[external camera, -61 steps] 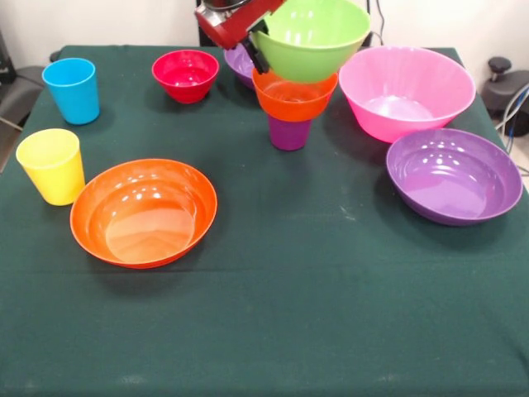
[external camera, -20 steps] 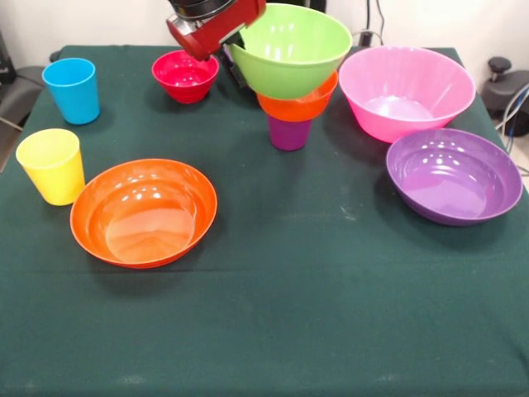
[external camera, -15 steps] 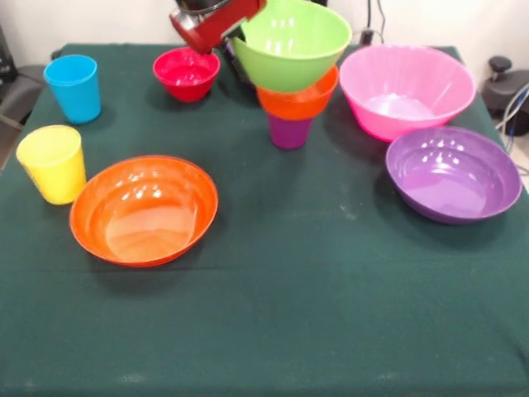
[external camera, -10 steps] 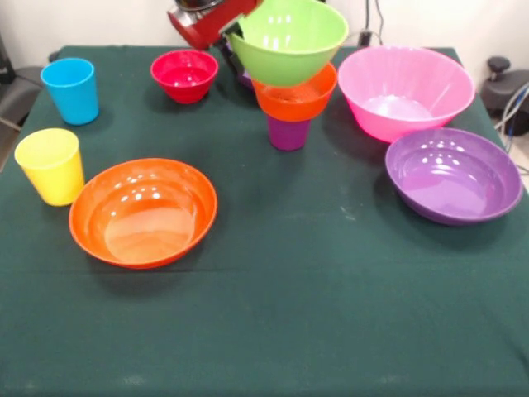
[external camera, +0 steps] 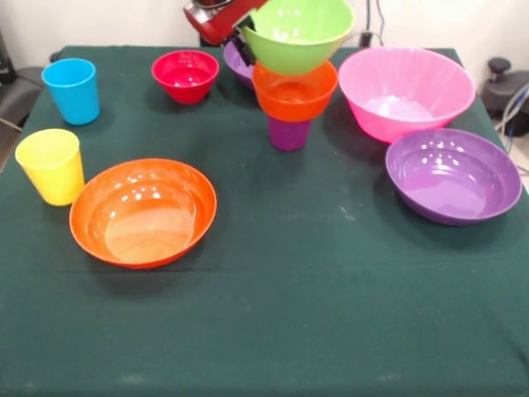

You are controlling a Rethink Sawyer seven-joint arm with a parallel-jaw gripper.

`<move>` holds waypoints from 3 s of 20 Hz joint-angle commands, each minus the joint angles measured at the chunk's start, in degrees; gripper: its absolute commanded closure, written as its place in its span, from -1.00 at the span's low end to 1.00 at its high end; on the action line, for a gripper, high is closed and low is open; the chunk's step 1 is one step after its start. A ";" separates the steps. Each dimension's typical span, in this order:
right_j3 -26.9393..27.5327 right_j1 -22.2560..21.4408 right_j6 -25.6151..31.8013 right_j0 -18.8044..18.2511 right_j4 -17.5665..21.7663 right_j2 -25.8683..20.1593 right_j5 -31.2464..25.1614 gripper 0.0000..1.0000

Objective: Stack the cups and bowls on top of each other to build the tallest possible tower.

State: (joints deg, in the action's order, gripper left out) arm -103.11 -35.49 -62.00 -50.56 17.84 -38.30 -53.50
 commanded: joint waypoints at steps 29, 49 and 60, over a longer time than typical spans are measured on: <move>2.22 3.64 -1.22 2.87 4.79 3.07 3.18 1.00; 7.46 5.49 -0.85 5.34 4.31 3.25 1.04 1.00; 7.59 6.60 -0.31 5.04 4.74 3.45 1.22 1.00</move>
State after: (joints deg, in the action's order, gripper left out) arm -98.34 -30.99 -62.00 -47.84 17.84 -38.29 -51.50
